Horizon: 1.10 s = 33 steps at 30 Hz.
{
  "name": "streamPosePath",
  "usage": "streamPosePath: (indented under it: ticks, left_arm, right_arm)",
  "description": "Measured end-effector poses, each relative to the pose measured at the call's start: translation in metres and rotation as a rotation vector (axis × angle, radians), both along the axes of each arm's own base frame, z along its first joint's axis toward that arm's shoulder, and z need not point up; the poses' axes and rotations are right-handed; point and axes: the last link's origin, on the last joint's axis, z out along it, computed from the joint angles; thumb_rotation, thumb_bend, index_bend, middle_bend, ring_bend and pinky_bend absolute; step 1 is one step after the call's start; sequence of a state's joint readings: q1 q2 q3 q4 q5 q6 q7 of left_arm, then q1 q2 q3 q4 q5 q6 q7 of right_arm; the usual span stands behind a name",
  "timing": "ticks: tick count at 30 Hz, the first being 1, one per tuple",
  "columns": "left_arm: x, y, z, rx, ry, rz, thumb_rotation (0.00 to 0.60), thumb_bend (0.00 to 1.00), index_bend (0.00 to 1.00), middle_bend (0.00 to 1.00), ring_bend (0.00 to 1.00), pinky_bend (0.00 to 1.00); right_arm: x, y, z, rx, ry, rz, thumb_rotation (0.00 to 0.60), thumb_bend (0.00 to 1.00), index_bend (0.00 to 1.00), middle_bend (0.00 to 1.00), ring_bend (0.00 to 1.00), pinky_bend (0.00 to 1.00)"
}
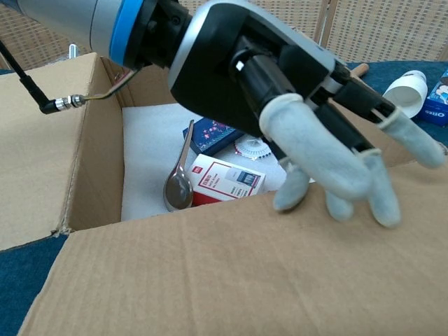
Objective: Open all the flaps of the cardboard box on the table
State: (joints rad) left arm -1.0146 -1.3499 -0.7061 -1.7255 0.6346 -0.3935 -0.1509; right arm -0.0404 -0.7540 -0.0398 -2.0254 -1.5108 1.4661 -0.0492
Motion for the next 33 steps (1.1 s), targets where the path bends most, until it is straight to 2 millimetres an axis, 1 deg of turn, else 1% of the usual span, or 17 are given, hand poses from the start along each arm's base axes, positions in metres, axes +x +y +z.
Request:
streamPosePath:
  ticks: [6, 8, 11, 13, 18, 28, 31, 33]
  left_arm:
    - [-0.009, 0.016, 0.012, 0.165, 0.019, -0.035, 0.600, 0.24, 0.14, 0.37, 0.29, 0.43]
    - [-0.016, 0.018, 0.013, 0.203, 0.041, -0.044, 0.600, 0.24, 0.14, 0.36, 0.28, 0.42]
    - [-0.025, 0.016, 0.012, 0.211, 0.068, -0.035, 0.600, 0.24, 0.14, 0.36, 0.27, 0.41]
    - [-0.028, 0.017, 0.012, 0.230, 0.080, -0.048, 0.600, 0.24, 0.14, 0.36, 0.27, 0.40]
    - [-0.038, 0.027, 0.018, 0.333, 0.108, -0.078, 0.600, 0.24, 0.14, 0.35, 0.27, 0.40]
    - [-0.089, 0.033, 0.033, 0.406, 0.275, -0.113, 0.600, 0.24, 0.14, 0.34, 0.26, 0.40]
    - [-0.101, 0.042, 0.034, 0.449, 0.319, -0.121, 0.600, 0.25, 0.14, 0.33, 0.26, 0.40]
    - [-0.107, 0.053, 0.036, 0.486, 0.341, -0.114, 0.600, 0.25, 0.13, 0.33, 0.26, 0.40]
  right_arm:
    - [0.000, 0.000, 0.000, 0.003, 0.000, 0.002, 0.600, 0.00, 0.00, 0.00, 0.00, 0.00]
    - [0.000, 0.001, 0.001, 0.001, 0.000, 0.004, 0.600, 0.00, 0.00, 0.00, 0.00, 0.00]
    - [0.001, 0.002, 0.001, 0.003, 0.001, 0.005, 0.600, 0.00, 0.00, 0.00, 0.00, 0.00]
    - [0.001, 0.002, 0.000, 0.004, 0.002, 0.005, 0.600, 0.00, 0.00, 0.00, 0.00, 0.00]
    - [0.001, 0.002, 0.001, -0.001, -0.002, 0.006, 0.600, 0.00, 0.00, 0.00, 0.00, 0.00]
    - [0.001, 0.003, 0.002, 0.002, -0.004, 0.009, 0.600, 0.00, 0.00, 0.00, 0.00, 0.00]
    - [0.002, 0.003, 0.000, 0.008, -0.001, 0.009, 0.600, 0.00, 0.00, 0.00, 0.00, 0.00]
    - [0.002, 0.003, -0.001, 0.010, 0.001, 0.008, 0.600, 0.00, 0.00, 0.00, 0.00, 0.00]
